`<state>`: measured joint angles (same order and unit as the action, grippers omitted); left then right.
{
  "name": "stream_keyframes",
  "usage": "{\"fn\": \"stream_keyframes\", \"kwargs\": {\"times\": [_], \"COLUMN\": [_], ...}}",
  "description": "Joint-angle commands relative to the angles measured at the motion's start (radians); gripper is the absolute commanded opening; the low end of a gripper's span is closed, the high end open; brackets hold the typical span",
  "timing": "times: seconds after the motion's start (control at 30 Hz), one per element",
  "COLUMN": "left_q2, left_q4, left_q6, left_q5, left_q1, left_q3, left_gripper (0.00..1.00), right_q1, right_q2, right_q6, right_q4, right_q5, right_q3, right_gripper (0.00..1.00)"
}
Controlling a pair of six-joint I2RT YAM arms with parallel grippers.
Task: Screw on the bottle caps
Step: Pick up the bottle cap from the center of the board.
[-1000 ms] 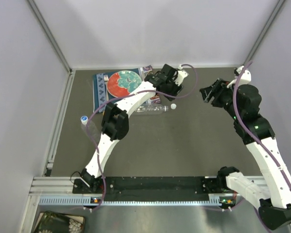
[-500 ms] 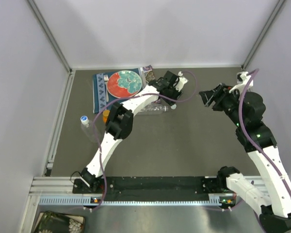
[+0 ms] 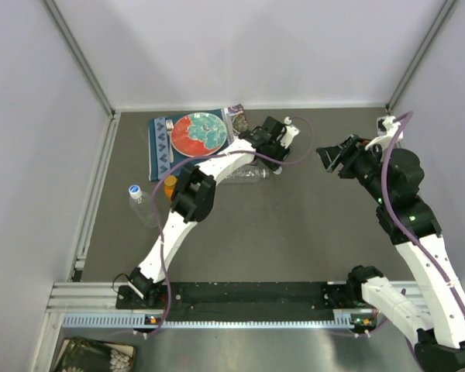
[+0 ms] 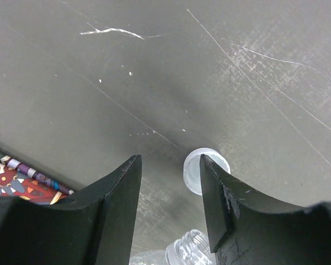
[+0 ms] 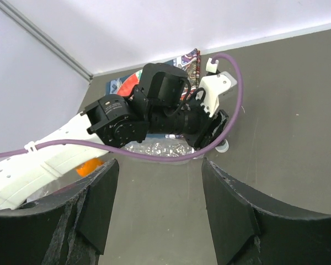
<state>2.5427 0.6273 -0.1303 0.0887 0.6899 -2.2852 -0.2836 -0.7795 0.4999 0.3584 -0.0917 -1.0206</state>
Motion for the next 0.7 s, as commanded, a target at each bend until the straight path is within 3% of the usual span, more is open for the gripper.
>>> {"fn": "stream_keyframes", "kwargs": {"times": [0.0, 0.23, 0.4, 0.53, 0.6, 0.67], "left_q2": [0.036, 0.039, 0.021, -0.001, -0.007, -0.03], "left_q4": [0.001, 0.015, 0.023, 0.032, 0.049, 0.058], "left_q6": [0.009, 0.006, 0.024, 0.038, 0.046, 0.061], "left_q5": [0.003, 0.022, 0.051, 0.069, 0.086, 0.112], "left_q1": [0.005, 0.005, 0.005, 0.007, 0.008, 0.008], "left_q3": [-0.054, -0.053, -0.004, 0.042, 0.056, 0.084], "left_gripper": [0.52, 0.45, 0.19, 0.1, 0.0, 0.0], "right_q1": [0.006, 0.006, 0.006, 0.006, 0.006, 0.006], "right_q2": [0.006, 0.003, 0.009, 0.011, 0.01, 0.011], "right_q6": [0.006, 0.008, 0.011, 0.014, 0.014, 0.015], "right_q4": [-0.047, -0.049, -0.049, -0.05, -0.049, -0.049], "right_q5": [-0.016, -0.025, -0.029, -0.037, -0.042, -0.043], "right_q3": [-0.001, -0.004, 0.001, 0.001, 0.002, 0.004], "right_gripper": [0.63, 0.63, 0.62, 0.63, 0.63, 0.62]}}
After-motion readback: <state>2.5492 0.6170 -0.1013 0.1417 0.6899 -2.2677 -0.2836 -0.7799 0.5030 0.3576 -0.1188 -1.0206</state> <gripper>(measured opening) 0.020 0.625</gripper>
